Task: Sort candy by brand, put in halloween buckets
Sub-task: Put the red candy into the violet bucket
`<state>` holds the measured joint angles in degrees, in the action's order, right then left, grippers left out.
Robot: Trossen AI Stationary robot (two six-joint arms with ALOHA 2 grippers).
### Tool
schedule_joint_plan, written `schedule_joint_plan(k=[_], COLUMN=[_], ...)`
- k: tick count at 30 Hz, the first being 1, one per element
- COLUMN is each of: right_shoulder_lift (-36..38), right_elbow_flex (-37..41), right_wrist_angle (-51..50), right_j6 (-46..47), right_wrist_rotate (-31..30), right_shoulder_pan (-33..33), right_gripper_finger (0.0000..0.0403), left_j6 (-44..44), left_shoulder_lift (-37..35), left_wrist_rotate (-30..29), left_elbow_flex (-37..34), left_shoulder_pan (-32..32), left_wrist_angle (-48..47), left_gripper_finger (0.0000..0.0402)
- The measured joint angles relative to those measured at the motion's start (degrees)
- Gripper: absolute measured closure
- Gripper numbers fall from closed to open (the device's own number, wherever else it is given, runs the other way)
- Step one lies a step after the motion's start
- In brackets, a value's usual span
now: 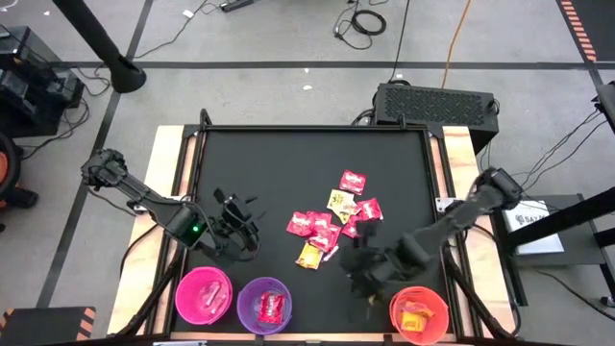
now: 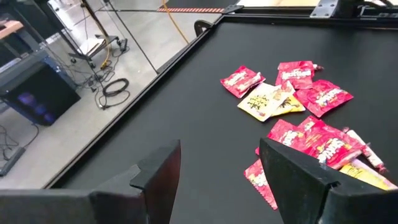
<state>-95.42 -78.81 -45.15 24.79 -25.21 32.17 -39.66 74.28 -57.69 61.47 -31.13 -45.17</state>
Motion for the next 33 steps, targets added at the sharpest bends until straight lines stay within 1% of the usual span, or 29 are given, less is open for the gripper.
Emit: schedule_joint_plan(k=[2, 5, 9, 14, 18, 22, 25, 27, 30, 33], right_shoulder_lift=[-1.3, -2.7, -4.2, -6.9, -8.4, -8.0, -6.3, -5.8, -5.9, -5.9], right_elbow_flex=[3.6, 8.4, 12.7, 14.0, 14.0, 14.1, 15.0, 16.5, 19.6, 22.9], right_wrist_angle=[6.6, 12.5, 17.8, 20.1, 18.5, 13.6, 15.0, 18.2, 21.4, 26.8], right_j6=[-6.0, -9.2, -9.0, -9.8, -10.9, -10.9, -13.1, -15.0, -16.1, -15.5], right_wrist_rotate=[6.7, 11.9, 13.2, 12.7, 13.4, 13.3, 13.6, 15.9, 21.7, 24.2], right_shoulder_pan=[-3.1, -6.9, -10.9, -15.0, -16.5, -18.7, -20.5, -21.7, -23.7, -25.5], right_gripper_finger=[0.0232, 0.0232, 0.0232, 0.0232, 0.0232, 0.0232, 0.0232, 0.0232, 0.0232, 0.0232], left_j6=[0.1, 0.2, 1.3, 2.1, 2.7, 3.1, 4.4, 4.6, 4.6, 4.5], left_shoulder_lift=[0.0, 0.0, 0.0, 0.0, 0.0, 0.0, 0.0, 0.0, 0.0, 0.0], left_wrist_rotate=[0.0, 0.0, 0.0, 0.0, 0.0, 0.0, 0.0, 0.0, 0.0, 0.0], left_elbow_flex=[0.0, 0.0, 0.0, 0.0, 0.0, 0.0, 0.0, 0.0, 0.0, 0.0], left_shoulder_pan=[0.0, 0.0, 0.0, 0.3, 0.4, 0.4, 0.4, 0.5, 0.8, 0.8], left_wrist_angle=[-0.2, -0.2, -0.3, -0.3, -0.3, -0.3, -0.3, -0.3, -0.3, -0.3], left_gripper_finger=[0.0175, 0.0175, 0.0175, 0.0175, 0.0175, 0.0175, 0.0175, 0.0175, 0.0175, 0.0175])
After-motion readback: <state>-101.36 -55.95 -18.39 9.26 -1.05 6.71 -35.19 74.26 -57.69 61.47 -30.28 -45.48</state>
